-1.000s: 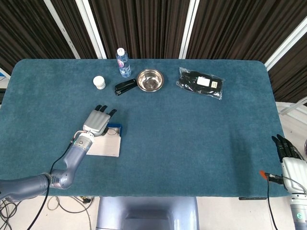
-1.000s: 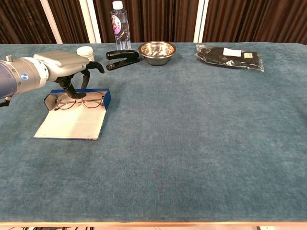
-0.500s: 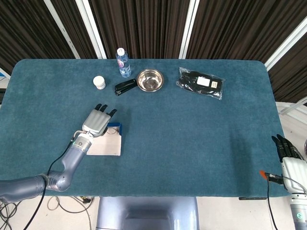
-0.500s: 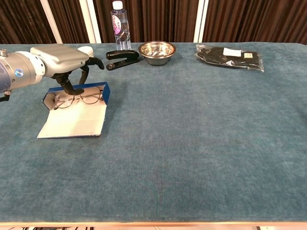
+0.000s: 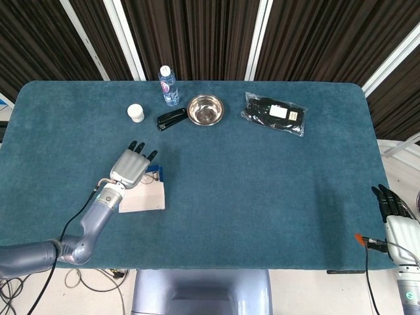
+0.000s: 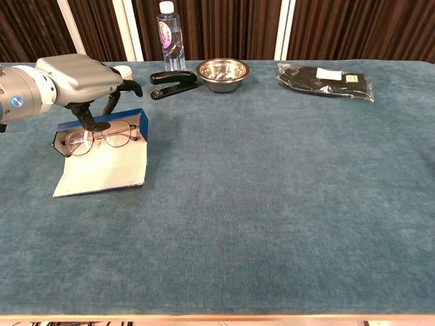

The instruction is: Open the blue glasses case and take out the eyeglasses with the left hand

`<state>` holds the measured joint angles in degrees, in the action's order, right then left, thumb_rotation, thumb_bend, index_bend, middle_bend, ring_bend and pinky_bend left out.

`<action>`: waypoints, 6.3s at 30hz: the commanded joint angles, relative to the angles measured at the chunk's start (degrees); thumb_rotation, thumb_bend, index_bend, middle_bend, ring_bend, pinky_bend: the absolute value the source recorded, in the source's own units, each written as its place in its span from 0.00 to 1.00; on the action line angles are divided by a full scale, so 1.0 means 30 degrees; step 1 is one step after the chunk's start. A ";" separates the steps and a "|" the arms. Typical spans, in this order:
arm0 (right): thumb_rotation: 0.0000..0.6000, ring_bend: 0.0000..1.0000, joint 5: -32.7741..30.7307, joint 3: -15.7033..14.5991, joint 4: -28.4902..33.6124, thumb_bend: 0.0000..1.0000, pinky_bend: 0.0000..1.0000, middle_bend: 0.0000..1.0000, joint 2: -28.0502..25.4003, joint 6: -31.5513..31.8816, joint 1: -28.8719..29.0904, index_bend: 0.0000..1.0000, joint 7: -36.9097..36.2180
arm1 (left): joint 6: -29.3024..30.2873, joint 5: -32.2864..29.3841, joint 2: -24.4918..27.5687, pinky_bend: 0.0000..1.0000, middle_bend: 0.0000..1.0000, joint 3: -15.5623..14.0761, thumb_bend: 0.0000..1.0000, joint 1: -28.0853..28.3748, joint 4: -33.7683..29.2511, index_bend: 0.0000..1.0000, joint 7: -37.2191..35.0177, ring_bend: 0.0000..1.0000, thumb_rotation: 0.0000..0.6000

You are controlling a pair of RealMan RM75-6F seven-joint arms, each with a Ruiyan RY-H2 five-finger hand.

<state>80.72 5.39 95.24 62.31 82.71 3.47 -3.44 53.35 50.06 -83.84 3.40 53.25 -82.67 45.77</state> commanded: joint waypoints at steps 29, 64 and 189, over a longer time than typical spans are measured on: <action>1.00 0.00 -0.0030 0.0002 0.0071 0.14 0.24 0.00 -0.0079 -0.0096 0.0027 0.00 -0.0105 | -0.0607 0.4233 0.0201 0.13 0.50 -0.1346 0.41 0.0069 0.1733 0.14 -0.0605 0.10 1.00; 1.00 0.00 -0.0034 -0.0024 0.0088 0.13 0.24 0.00 -0.0113 -0.0077 -0.0008 0.00 -0.0124 | -0.0589 0.5783 0.0726 0.13 0.50 -0.0917 0.41 -0.0409 0.2018 0.14 -0.0778 0.10 1.00; 1.00 0.00 0.0182 -0.0064 0.0067 0.15 0.24 0.00 -0.0150 0.0156 -0.0126 0.00 -0.0231 | 0.0900 0.2391 0.0999 0.98 1.00 -0.1227 0.35 -0.4412 -0.2997 0.49 -0.2709 0.97 1.00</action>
<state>81.27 5.20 95.44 61.86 83.18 3.10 -4.12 56.04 57.22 -80.85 -0.27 40.02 -91.66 37.64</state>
